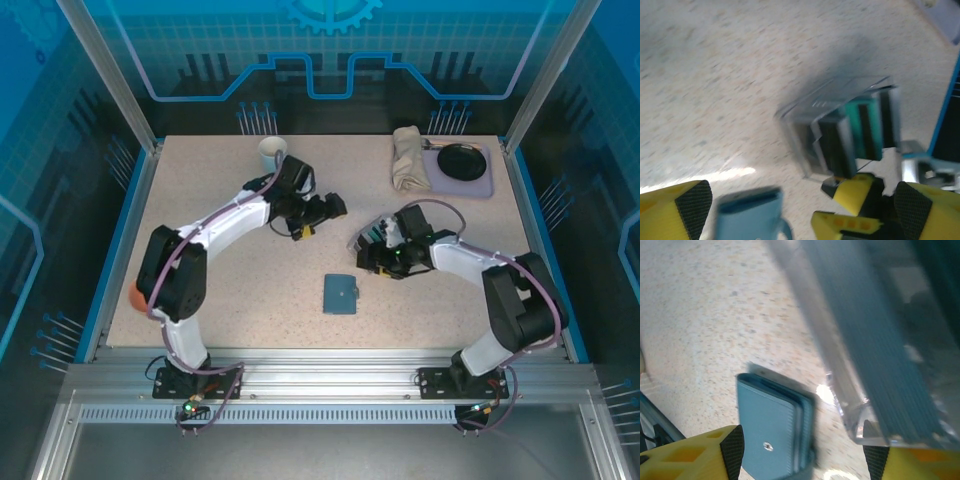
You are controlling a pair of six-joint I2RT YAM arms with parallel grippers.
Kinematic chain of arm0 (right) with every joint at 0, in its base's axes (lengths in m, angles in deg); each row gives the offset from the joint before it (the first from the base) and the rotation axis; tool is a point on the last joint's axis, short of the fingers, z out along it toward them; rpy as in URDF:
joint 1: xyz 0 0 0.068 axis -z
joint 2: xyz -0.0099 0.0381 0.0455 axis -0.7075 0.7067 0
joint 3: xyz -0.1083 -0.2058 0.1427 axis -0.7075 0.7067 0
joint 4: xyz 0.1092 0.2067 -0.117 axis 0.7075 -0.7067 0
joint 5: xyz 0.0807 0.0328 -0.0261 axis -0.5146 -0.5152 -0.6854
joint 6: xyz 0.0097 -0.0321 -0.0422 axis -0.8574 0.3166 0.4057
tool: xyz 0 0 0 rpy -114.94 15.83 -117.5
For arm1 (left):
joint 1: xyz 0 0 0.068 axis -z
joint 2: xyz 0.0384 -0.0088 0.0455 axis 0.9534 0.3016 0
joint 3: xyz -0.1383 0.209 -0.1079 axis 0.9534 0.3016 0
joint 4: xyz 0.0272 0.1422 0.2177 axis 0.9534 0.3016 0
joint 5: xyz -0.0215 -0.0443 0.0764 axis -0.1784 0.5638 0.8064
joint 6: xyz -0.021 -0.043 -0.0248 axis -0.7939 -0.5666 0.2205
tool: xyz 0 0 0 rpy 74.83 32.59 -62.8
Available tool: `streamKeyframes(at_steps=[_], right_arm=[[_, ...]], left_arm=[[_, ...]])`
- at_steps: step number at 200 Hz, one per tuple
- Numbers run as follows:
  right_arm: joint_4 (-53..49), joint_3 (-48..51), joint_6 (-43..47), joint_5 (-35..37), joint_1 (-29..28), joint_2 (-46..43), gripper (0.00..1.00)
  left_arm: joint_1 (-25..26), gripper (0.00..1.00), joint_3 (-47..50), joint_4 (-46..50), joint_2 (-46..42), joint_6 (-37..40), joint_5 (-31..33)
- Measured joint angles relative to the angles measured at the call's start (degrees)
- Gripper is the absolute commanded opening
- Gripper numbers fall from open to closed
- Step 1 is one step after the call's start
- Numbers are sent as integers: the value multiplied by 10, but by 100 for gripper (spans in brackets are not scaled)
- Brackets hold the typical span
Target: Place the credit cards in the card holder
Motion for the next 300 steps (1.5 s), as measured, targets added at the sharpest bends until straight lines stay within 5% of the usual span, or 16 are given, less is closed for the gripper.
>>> streamKeyframes(at_steps=[47, 105, 136, 300], right_arm=[[-45, -83, 38, 48, -46, 9, 68], [-190, -203, 117, 270, -62, -44, 64], [-243, -257, 149, 332, -65, 4, 50], [-335, -415, 163, 476, -130, 230, 47]], left_arm=[[-7, 92, 115, -40, -48, -20, 16], [4, 93, 140, -92, -54, -57, 16], [24, 92, 138, -103, -50, -71, 25], [27, 94, 241, -138, -103, -118, 91]])
